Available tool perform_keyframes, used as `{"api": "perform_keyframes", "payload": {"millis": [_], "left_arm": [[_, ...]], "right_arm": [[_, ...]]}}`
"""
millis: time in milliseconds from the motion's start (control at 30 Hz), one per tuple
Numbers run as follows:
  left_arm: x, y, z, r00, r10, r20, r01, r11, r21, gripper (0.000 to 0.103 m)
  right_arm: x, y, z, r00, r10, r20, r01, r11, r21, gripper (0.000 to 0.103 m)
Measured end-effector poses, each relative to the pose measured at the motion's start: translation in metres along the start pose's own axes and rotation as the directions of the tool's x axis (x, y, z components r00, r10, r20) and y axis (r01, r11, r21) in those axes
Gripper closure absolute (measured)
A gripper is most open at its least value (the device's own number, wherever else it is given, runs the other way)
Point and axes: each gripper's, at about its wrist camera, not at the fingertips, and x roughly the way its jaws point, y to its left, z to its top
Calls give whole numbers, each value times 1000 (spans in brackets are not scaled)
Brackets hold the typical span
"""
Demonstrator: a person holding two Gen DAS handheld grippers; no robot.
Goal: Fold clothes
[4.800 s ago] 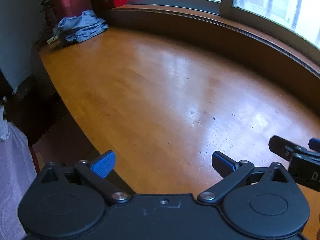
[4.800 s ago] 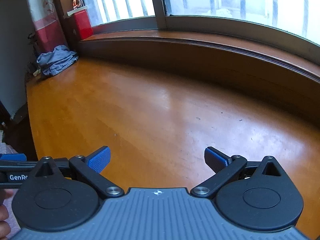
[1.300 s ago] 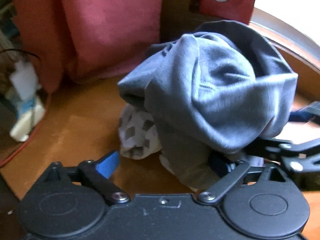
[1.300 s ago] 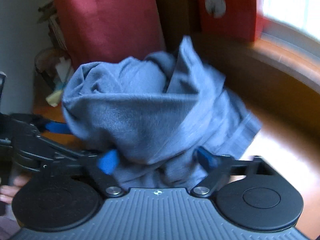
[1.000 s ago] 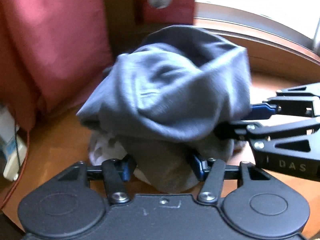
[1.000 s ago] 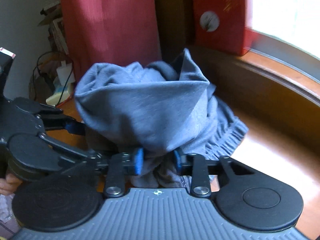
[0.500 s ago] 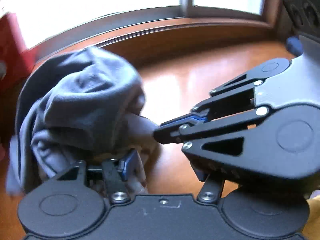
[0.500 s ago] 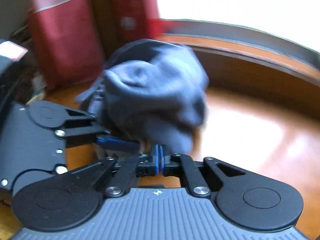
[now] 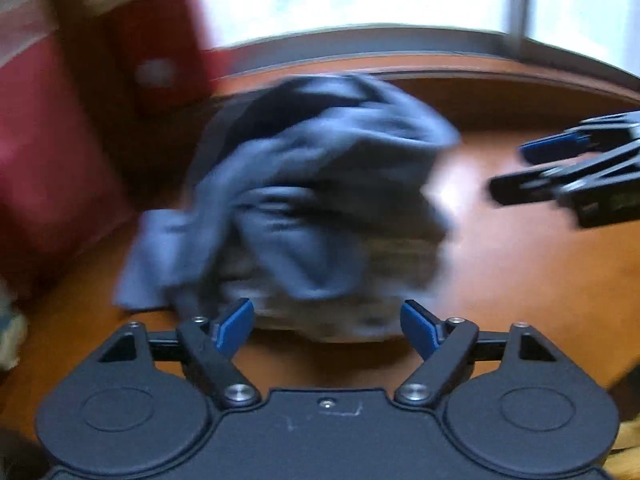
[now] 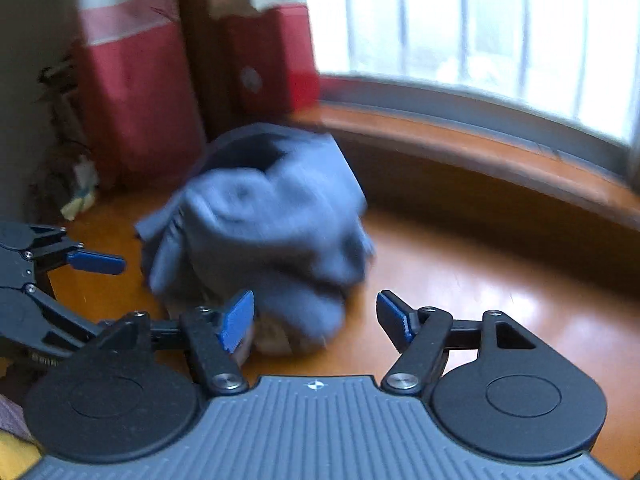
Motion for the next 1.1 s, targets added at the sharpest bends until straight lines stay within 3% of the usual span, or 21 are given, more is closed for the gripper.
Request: {"api": "perform_keyframes", "payload": {"millis": [100, 200, 400, 433, 467, 533, 567, 667, 767, 833, 900, 1000, 1100], "left_arm": [[9, 35, 9, 999, 32, 19, -31, 999, -27, 21], [38, 53, 25, 998, 42, 50, -43, 999, 12, 18], [100, 77, 49, 995, -74, 65, 69, 995, 77, 10], [105, 83, 50, 991, -103, 80, 97, 992, 79, 20], [106, 90, 50, 983, -161, 85, 155, 985, 71, 30], [99, 104, 51, 947, -313, 77, 313, 950, 16, 77], [100, 110, 52, 931, -358, 75, 361, 933, -16, 81], [98, 112, 58, 924, -370, 93, 373, 928, -18, 87], [80, 105, 68, 920, -362, 153, 365, 931, 11, 89], [66, 99, 82, 905, -373, 207, 378, 926, 17, 90], [46, 84, 95, 880, -385, 276, 387, 921, 52, 90], [-4, 53, 115, 794, -467, 389, 457, 881, 126, 99], [-33, 11, 131, 727, -513, 457, 448, 858, 250, 99]], "right_arm": [[11, 13, 24, 998, 3, 58, 1, 998, -63, 24], [36, 22, 33, 1000, -10, 5, 10, 996, -88, 21], [81, 34, 41, 996, -46, -75, 39, 995, -94, 21], [82, 33, 41, 997, -31, -73, 26, 997, -73, 27], [83, 32, 41, 997, -16, -71, 12, 999, -52, 39], [82, 33, 41, 998, -5, -62, 3, 1000, -24, 51], [81, 34, 42, 998, -8, -56, 8, 1000, -16, 58], [74, 38, 45, 999, -13, -30, 14, 1000, 20, 74], [58, 38, 55, 998, 45, 54, -49, 995, 88, 85], [42, 41, 65, 988, 89, 126, -102, 989, 107, 88], [19, 46, 73, 972, 104, 213, -125, 988, 92, 90], [-22, 48, 77, 947, 81, 311, -105, 993, 59, 91], [-76, 31, 68, 912, -17, 410, -16, 997, 76, 91]]}}
